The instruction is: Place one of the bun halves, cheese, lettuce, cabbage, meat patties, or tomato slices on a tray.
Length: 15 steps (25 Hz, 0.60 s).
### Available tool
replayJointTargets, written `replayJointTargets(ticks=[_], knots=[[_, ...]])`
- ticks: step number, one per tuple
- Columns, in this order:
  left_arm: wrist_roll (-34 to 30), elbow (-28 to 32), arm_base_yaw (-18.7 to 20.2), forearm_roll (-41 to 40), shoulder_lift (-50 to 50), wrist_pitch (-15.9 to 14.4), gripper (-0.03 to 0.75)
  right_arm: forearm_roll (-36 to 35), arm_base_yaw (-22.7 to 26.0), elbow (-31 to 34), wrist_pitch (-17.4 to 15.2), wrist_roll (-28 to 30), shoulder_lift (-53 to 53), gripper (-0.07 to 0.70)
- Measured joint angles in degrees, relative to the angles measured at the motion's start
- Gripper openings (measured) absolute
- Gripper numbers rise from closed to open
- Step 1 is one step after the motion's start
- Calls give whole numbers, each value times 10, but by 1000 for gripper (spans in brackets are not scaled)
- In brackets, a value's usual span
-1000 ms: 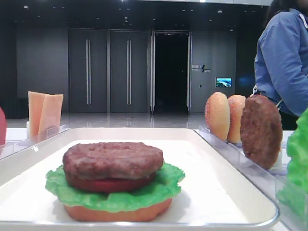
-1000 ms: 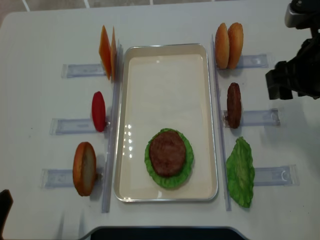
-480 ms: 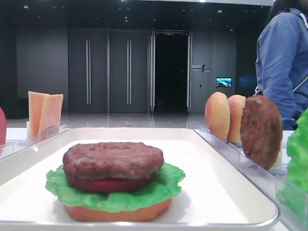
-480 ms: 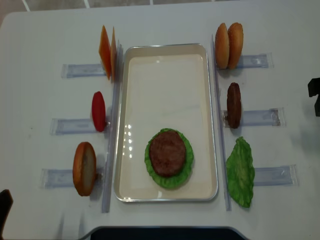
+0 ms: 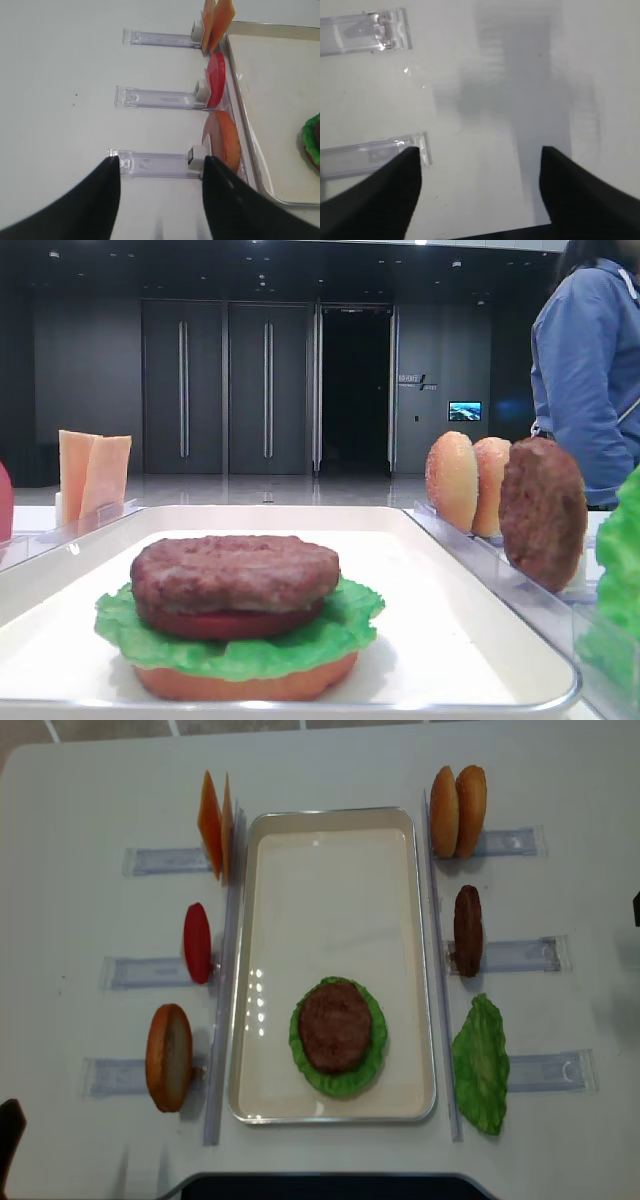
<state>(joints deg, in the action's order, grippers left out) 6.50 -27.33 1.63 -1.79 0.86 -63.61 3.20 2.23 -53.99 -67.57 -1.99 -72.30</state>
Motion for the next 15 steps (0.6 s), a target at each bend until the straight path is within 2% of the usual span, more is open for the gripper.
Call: replayJointTargets(ticks=[8, 15], knots=[[0, 0, 0, 0, 0, 0, 409, 0, 0, 88, -3, -1, 130, 503], [0, 0, 0, 0, 0, 0, 409, 0, 0, 163, -9, -1, 300, 503]])
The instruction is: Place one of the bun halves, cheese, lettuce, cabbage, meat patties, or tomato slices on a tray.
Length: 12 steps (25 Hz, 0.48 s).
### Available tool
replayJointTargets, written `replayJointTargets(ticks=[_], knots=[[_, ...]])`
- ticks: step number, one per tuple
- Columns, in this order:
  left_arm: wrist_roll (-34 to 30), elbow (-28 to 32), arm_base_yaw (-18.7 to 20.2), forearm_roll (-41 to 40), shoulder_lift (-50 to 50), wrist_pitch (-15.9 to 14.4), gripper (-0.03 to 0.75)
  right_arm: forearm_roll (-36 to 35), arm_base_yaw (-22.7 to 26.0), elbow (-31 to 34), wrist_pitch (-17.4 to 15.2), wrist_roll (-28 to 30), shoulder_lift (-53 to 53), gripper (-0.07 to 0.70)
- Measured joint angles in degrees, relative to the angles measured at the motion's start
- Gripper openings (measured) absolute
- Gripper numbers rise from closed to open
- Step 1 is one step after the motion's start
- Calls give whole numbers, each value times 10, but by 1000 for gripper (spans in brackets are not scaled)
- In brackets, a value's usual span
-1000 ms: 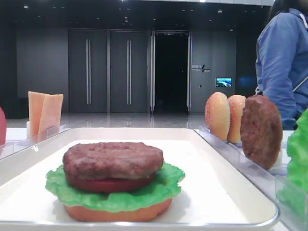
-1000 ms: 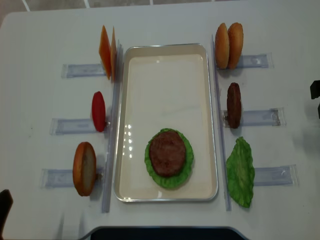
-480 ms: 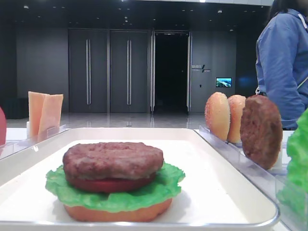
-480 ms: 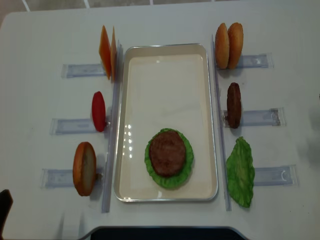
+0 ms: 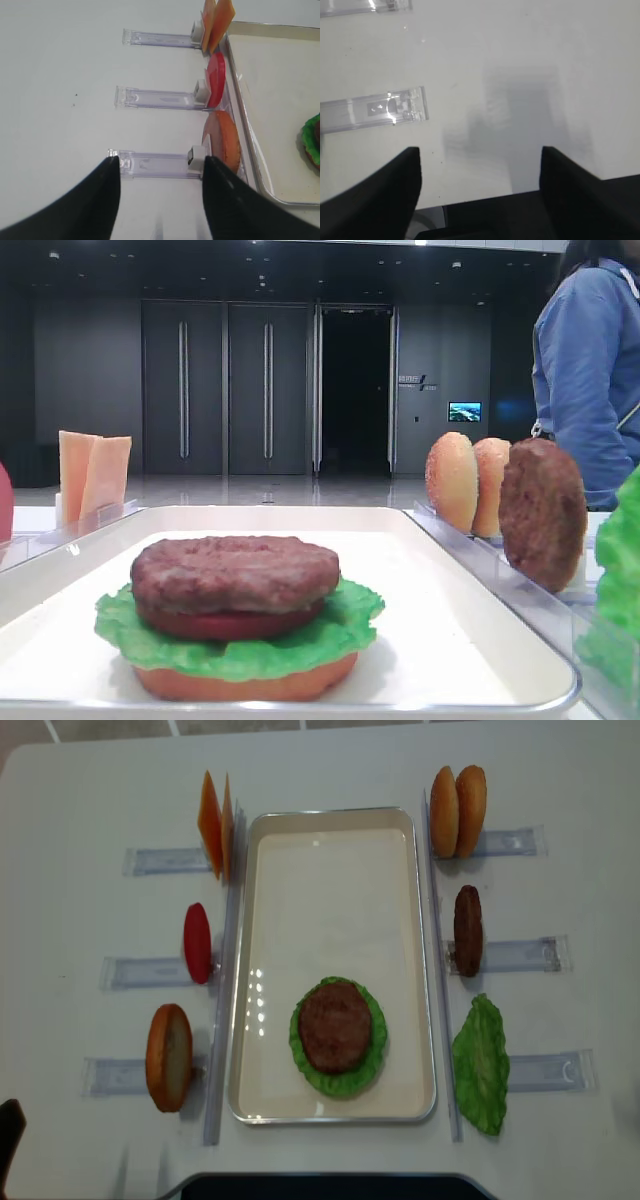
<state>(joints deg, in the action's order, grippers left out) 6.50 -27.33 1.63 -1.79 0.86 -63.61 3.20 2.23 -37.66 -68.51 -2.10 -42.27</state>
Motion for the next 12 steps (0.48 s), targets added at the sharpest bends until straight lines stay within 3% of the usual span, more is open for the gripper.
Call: replayJointTargets(ticks=[12], knots=[[0, 0, 0, 0, 0, -1, 409, 0, 0, 24, -16, 0, 220, 503]])
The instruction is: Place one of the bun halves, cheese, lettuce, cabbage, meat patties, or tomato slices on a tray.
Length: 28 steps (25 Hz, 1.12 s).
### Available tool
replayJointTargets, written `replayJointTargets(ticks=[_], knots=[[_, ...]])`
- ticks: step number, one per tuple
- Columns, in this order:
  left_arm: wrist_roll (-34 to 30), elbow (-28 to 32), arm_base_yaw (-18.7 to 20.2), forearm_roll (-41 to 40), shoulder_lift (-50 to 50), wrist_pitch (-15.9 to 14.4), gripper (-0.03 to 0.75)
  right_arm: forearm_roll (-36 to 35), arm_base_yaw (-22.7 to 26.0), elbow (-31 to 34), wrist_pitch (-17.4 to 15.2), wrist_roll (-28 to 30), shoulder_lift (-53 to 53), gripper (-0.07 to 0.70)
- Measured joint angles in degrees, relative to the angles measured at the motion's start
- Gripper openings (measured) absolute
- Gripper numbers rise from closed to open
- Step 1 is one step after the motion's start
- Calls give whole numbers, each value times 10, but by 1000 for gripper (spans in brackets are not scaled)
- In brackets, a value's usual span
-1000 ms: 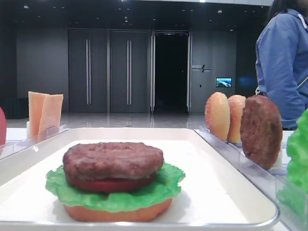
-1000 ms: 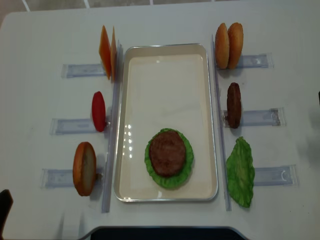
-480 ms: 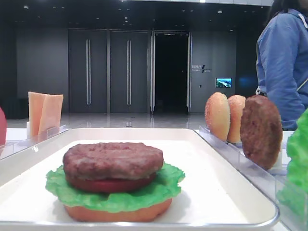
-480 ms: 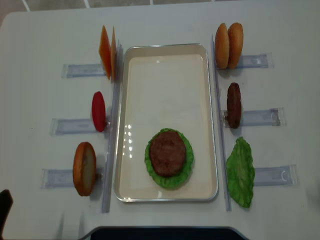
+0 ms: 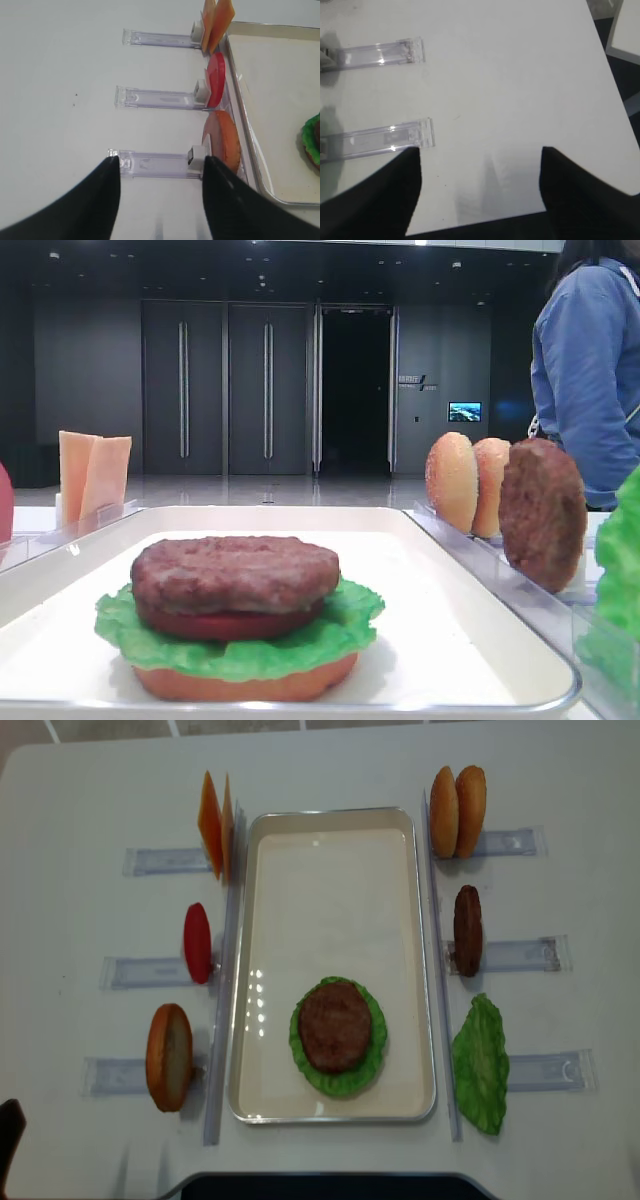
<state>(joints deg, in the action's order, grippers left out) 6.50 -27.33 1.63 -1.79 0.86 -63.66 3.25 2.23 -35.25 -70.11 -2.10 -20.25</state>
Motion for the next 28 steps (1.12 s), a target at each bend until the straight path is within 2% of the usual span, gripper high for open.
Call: replayJointTargets(ticks=[6, 17, 28], knots=[[0, 0, 0, 0, 0, 0, 409, -3, 0, 34, -2, 1, 67, 503], [0, 0, 0, 0, 0, 0, 409, -4, 0, 37, -2, 1, 163, 503], [0, 0, 0, 0, 0, 0, 409, -4, 0, 37, -2, 1, 205, 503]])
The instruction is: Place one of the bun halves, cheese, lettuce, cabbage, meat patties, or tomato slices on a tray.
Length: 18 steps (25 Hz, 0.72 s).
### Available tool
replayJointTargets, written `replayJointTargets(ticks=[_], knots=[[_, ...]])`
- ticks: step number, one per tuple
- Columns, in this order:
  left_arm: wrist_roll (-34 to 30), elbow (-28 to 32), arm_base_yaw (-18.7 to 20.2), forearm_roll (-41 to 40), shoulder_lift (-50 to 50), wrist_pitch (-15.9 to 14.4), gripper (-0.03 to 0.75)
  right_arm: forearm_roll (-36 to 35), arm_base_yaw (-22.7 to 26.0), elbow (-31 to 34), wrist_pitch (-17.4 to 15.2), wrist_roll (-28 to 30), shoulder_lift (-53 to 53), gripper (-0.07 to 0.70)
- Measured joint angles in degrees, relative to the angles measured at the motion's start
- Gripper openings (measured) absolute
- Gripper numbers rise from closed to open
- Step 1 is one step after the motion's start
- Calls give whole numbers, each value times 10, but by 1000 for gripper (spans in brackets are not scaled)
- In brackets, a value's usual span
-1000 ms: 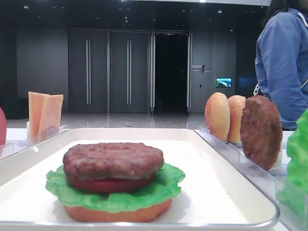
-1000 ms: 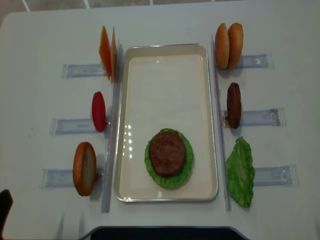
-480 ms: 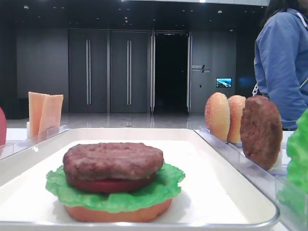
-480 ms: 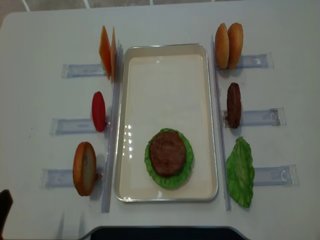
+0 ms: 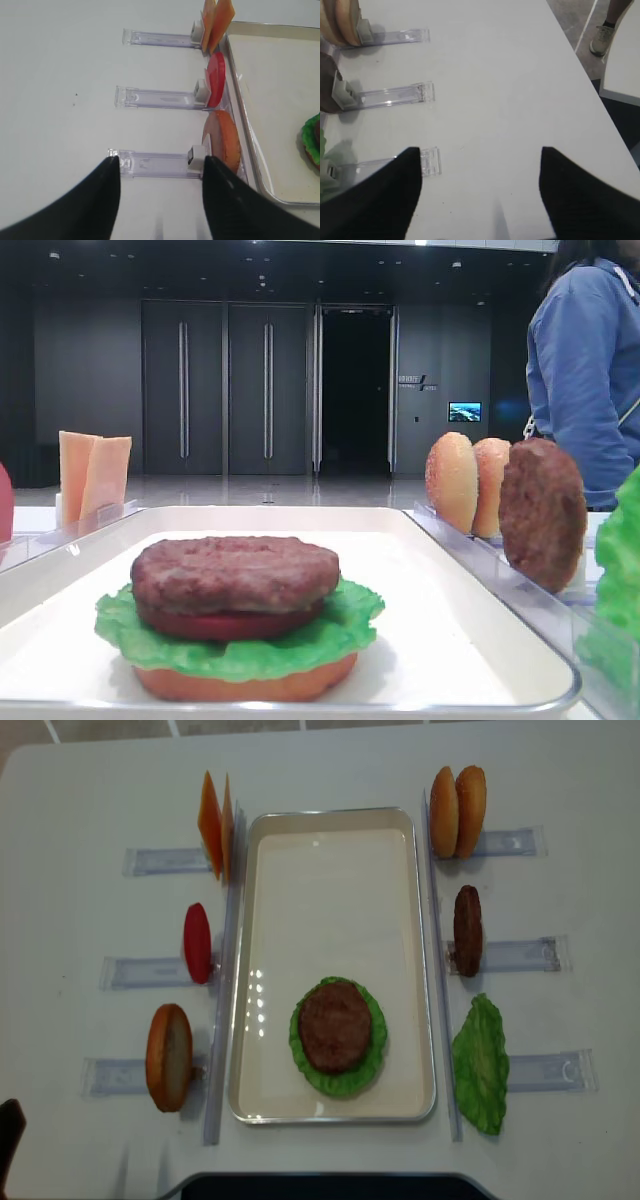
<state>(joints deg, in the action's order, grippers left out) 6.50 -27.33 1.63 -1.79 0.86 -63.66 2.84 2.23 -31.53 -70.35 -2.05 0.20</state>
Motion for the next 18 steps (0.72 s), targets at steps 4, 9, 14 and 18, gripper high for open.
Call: replayJointTargets(ticks=[4, 9, 14, 18], knots=[[0, 0, 0, 0, 0, 0, 409, 0, 0, 0, 0, 0, 1, 490], [0, 0, 0, 0, 0, 0, 409, 0, 0, 0, 0, 0, 2, 485], [0, 0, 0, 0, 0, 0, 409, 0, 0, 0, 0, 0, 2, 485], [0, 0, 0, 0, 0, 0, 409, 0, 0, 2, 0, 0, 2, 485]])
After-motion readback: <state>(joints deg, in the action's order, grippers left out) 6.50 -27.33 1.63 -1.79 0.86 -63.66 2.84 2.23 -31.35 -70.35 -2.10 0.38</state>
